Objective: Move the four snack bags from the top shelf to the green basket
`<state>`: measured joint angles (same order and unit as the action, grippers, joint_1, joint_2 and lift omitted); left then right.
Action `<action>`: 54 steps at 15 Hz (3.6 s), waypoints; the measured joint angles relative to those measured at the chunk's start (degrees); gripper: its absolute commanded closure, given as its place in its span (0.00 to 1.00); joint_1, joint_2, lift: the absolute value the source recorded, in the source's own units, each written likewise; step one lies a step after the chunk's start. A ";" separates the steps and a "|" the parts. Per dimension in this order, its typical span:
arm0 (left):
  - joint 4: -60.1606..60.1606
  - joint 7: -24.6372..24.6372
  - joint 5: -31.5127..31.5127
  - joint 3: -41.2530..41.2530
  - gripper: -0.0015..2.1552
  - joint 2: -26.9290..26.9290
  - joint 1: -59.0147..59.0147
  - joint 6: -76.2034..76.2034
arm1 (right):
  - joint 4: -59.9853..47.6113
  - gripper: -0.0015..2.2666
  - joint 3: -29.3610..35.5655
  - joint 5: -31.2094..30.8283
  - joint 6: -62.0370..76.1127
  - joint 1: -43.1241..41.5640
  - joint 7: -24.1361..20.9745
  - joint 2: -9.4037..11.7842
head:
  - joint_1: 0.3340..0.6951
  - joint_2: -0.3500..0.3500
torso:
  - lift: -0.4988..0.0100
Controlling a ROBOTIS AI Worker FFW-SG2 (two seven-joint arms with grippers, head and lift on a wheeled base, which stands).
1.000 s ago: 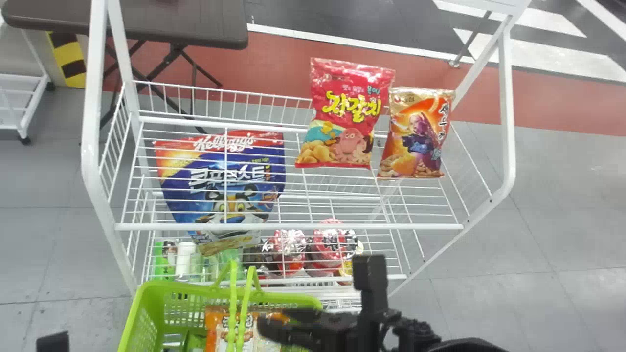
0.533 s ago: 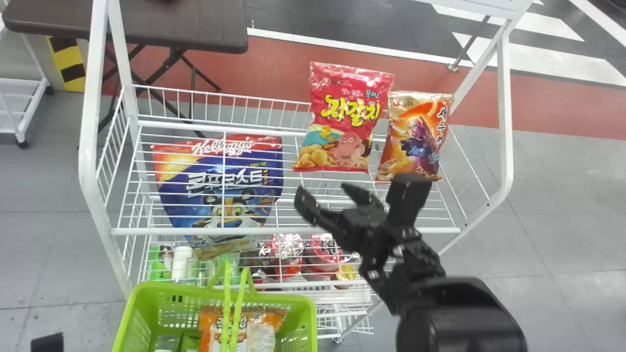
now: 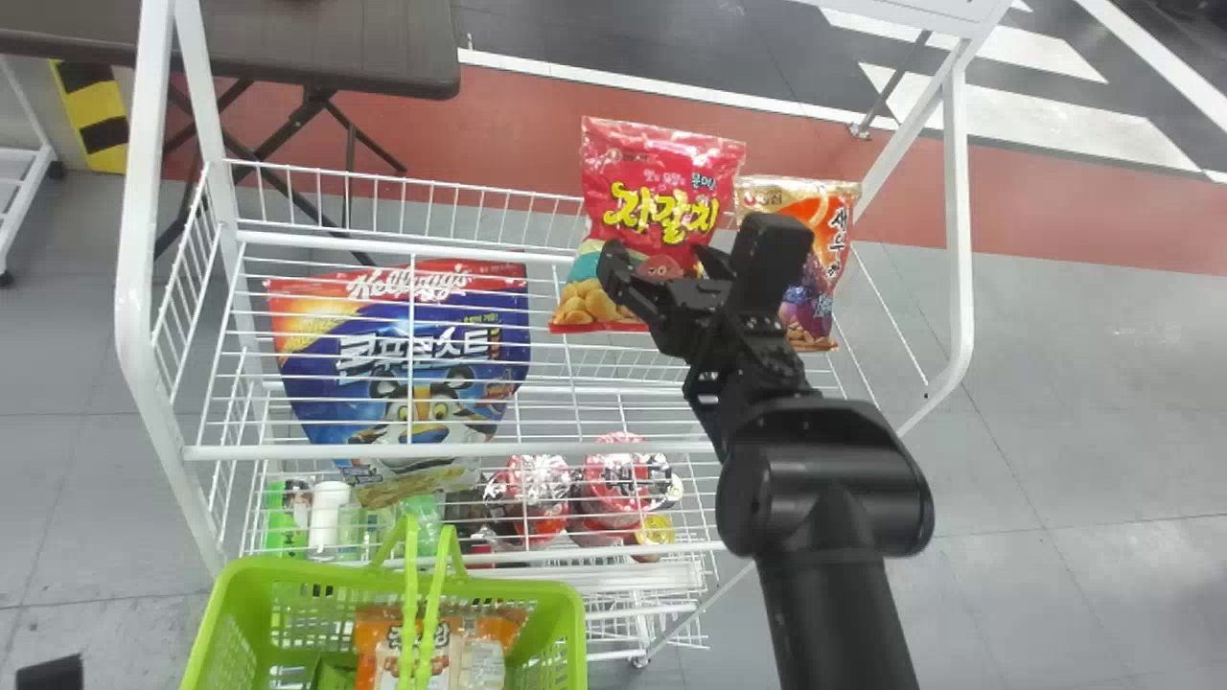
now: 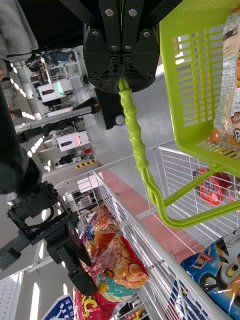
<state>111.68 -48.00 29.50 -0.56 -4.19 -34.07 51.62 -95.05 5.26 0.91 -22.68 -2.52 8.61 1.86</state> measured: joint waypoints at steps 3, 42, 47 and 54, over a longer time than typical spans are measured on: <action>-0.45 0.02 0.03 -0.11 0.80 0.06 0.37 0.00 | 0.37 0.99 0.34 -0.94 -6.81 -1.30 3.61 0.00 | 1.00 0.04 | 0.98; 2.07 -0.49 -0.32 0.30 0.80 1.29 -1.35 -0.48 | -25.03 0.84 -7.02 17.85 -43.85 32.92 20.58 -0.01 | 1.00 0.35 | 0.98; 2.07 -0.42 -0.24 0.36 0.80 0.74 -1.35 -0.36 | -21.86 0.01 -9.02 15.98 -42.79 30.40 21.23 1.15 | 1.00 0.40 | 0.98; 2.14 -0.16 -0.43 0.47 0.80 1.17 -1.18 -0.33 | -24.72 0.02 2.57 14.86 -24.83 30.22 22.69 2.62 | 1.00 0.11 | 0.98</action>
<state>113.82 -48.16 29.07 -0.09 -3.02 -35.24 51.29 -119.77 7.82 15.77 -47.51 27.71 31.29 4.48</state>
